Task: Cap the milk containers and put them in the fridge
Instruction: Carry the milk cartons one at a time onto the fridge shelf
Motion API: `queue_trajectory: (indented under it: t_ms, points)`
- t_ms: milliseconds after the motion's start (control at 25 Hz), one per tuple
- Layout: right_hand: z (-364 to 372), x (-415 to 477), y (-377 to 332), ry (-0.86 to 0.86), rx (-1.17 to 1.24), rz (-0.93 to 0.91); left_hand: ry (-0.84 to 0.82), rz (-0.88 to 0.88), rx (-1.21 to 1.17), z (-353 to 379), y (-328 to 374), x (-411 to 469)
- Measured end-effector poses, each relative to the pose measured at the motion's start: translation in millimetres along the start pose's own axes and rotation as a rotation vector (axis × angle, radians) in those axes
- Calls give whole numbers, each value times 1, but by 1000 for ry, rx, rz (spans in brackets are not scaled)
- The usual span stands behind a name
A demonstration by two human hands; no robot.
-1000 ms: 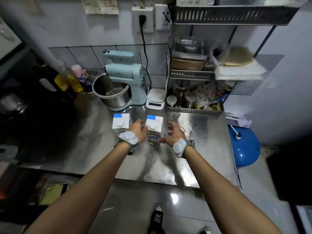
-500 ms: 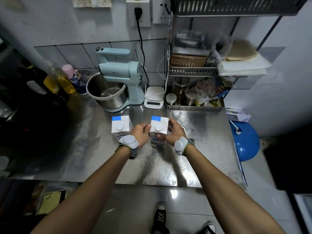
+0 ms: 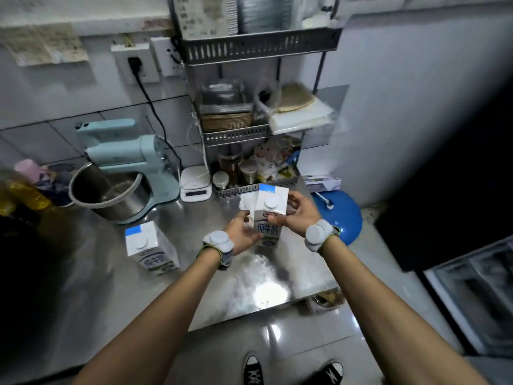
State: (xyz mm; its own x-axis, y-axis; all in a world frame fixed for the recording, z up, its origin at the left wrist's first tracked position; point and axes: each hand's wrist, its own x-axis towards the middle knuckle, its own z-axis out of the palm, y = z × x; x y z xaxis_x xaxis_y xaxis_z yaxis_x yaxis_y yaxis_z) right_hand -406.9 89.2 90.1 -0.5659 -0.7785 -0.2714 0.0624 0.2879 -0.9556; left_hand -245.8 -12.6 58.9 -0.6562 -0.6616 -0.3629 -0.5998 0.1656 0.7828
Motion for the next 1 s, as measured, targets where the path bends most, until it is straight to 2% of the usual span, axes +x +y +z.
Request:
queue_trajectory:
  t_ms: [360,760,1000]
  points:
    - [-180,-52,-43,257,-51,-126,-161,404,38,105,149,29]
    - [-374,-122,-66,529,24,-163,-351,600,-1,251,317,36]
    - [-466,-157,-75,647,30,-195,-388,747,12,327,393,36]
